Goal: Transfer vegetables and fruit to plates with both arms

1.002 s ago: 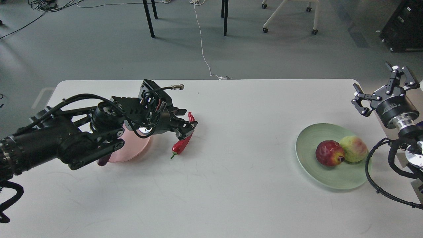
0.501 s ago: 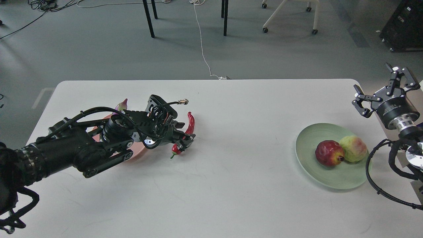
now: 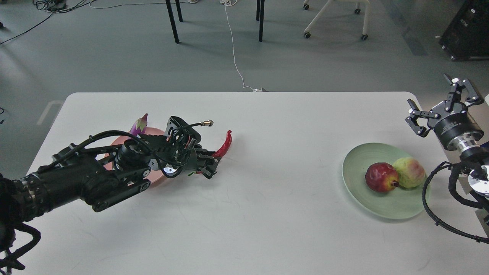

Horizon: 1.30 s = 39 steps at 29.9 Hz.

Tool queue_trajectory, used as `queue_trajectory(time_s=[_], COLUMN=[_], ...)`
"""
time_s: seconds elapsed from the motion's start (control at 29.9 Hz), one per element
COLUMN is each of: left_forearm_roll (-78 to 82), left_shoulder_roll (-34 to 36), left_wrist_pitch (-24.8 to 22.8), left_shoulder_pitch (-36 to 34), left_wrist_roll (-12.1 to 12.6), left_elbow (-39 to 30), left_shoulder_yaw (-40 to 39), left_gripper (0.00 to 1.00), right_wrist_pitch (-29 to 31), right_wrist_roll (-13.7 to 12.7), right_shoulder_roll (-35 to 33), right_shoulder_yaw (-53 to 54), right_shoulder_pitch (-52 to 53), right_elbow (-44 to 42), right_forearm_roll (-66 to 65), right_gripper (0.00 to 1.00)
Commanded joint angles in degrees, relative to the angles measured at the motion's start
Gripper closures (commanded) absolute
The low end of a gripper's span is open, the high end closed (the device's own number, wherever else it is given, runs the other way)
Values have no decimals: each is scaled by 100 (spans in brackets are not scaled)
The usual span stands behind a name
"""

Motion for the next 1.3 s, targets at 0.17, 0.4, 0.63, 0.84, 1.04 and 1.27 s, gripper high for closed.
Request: queue_trajectory(time_s=[0.17,0.4,0.63,0.84,1.04,1.27], left_forearm_roll=[0,-18,-18,-88,-1807,-4208], left_shoulder_roll=[1884,2563,2458,2537,2449,1607], left_wrist_pitch=[-27,-1,26,34,114,192], left_shoulder_pitch=[5,558,831,788,620,577], left_wrist_roll=[10,1,28,-7,28,-16], left_elbow=[-1596,-1606,-1606,-1598,-1493,-1176], left_shoulder_yaw=[-292,-529,-820,-899,-2181,-2358], left_gripper=[86,79,22,11,2,2], right_wrist_pitch=[0,0,0,0,0,0], right_wrist_roll=[0,0,0,0,0,0], right_shoulder_roll=[-9,-9,-9,-18,-27,-158], right_shoulder_yaw=[9,0,-17,35,334,651], right_shoulder_pitch=[9,9,9,35,273,317], right_elbow=[19,10,10,10,-201,-201], right_forearm_roll=[-9,-9,-17,-17,-17,-17], right_gripper=[1,1,1,1,1,1])
